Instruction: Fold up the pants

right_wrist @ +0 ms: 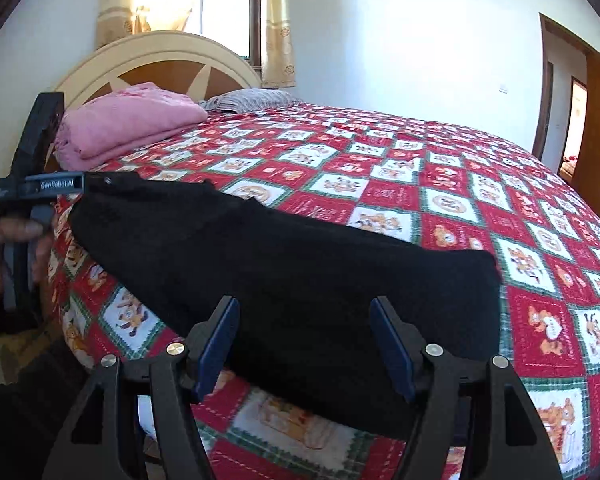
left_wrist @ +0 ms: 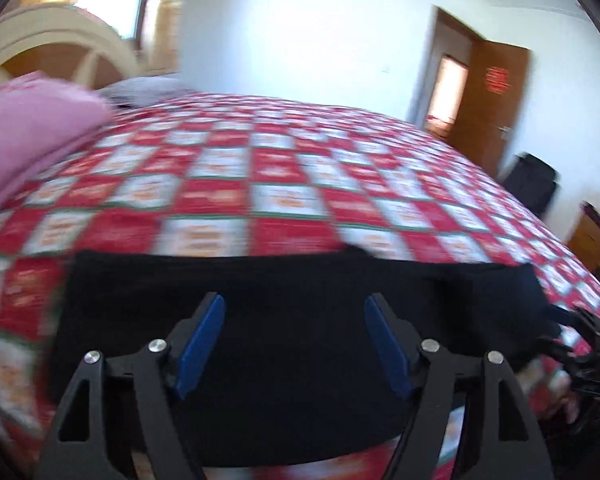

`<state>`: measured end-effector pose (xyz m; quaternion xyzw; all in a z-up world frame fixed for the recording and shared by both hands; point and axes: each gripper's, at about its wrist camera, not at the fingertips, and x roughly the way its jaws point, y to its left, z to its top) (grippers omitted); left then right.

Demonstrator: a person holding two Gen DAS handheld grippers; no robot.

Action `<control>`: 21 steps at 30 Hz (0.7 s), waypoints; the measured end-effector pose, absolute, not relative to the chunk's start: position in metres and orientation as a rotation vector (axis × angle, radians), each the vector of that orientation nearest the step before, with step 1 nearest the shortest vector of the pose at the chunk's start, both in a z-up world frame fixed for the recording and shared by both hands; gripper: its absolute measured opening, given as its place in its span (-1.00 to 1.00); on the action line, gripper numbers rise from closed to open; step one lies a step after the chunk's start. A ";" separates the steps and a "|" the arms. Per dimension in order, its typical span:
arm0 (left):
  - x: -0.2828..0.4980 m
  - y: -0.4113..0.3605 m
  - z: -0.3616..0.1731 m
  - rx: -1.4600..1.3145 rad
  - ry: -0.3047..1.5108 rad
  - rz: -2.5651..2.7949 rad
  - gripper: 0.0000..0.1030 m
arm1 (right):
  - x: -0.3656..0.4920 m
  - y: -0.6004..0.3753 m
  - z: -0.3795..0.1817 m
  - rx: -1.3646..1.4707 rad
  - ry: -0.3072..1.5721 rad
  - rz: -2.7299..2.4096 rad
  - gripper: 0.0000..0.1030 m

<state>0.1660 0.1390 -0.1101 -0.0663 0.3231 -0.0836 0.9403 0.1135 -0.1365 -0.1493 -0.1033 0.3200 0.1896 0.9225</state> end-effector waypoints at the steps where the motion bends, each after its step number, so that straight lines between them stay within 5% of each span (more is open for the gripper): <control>1: 0.166 0.158 -0.112 -0.150 0.652 -0.134 0.45 | 0.112 -0.133 -0.150 -0.220 0.655 0.394 0.34; 8: 0.168 0.256 -0.134 -0.331 0.650 -0.032 0.28 | 0.105 -0.124 -0.154 -0.252 0.640 0.426 0.34; 21: 0.189 0.255 -0.166 -0.351 0.716 -0.038 0.15 | 0.103 -0.121 -0.160 -0.262 0.651 0.416 0.34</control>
